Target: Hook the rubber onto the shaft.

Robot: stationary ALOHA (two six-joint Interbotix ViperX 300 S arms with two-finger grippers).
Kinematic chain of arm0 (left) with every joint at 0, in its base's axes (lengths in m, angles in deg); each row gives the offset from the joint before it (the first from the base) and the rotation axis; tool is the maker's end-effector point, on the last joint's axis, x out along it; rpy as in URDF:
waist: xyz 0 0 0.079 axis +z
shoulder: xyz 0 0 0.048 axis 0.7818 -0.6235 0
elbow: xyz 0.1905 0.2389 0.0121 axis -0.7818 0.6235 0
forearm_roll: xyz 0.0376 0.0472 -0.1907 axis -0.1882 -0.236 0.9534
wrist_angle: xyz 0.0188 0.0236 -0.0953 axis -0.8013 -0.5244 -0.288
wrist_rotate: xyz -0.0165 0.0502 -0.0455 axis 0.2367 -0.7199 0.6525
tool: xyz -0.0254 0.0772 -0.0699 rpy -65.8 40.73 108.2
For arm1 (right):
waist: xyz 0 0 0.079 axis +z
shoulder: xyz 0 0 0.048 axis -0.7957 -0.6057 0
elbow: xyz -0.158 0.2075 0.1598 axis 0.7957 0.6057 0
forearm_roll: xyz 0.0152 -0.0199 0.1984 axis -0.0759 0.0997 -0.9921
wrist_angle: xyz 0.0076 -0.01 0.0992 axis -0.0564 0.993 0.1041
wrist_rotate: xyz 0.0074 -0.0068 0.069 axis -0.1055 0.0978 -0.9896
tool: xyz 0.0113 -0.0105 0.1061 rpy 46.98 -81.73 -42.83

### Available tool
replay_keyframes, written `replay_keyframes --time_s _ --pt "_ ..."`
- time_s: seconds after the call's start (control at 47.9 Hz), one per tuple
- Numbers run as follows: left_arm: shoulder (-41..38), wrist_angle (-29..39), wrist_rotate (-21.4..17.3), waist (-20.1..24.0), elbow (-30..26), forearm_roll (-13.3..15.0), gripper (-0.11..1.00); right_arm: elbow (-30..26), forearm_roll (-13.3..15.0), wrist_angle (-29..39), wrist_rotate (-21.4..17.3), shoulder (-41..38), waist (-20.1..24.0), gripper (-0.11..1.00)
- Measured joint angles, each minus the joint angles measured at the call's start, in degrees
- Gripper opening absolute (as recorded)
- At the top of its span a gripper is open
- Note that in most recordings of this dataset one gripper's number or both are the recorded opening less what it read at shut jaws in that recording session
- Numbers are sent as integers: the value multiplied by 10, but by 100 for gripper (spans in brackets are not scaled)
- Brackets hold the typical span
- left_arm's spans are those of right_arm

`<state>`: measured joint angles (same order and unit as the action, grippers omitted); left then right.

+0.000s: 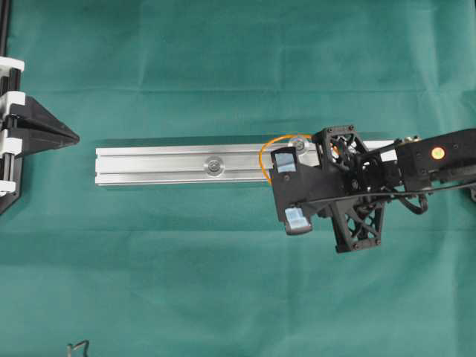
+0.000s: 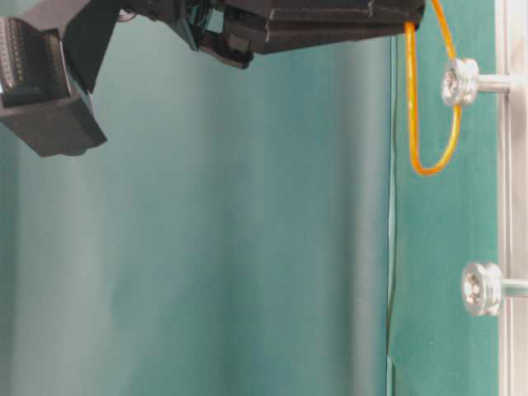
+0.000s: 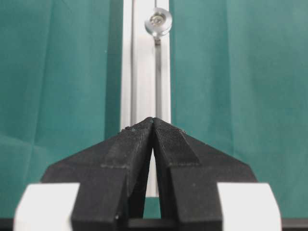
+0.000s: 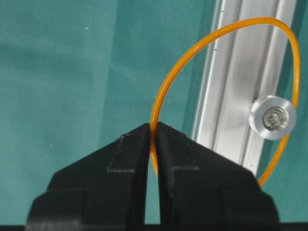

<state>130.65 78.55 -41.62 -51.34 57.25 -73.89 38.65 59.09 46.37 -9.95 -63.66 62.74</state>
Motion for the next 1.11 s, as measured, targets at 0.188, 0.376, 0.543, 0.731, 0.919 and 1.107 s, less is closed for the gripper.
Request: replay_keyframes --time_s 0.188,0.376,0.543,0.731,0.919,1.107 --pt "0 0 0 -1 0 0 2 1 -2 0 -4 0 10 7" --pt "0 0 0 -1 0 0 2 0 -2 0 -30 0 15 7" --pt "0 0 0 -1 0 0 2 1 -2 -1 -41 0 24 7" --pt "0 0 0 -1 0 0 2 0 -2 -11 -44 0 39 7" --pt "0 0 0 -1 0 0 2 1 -2 -26 -57 -2 54 7" --pt "1 0 0 -1 0 0 2 0 -2 -28 -91 -6 65 7"
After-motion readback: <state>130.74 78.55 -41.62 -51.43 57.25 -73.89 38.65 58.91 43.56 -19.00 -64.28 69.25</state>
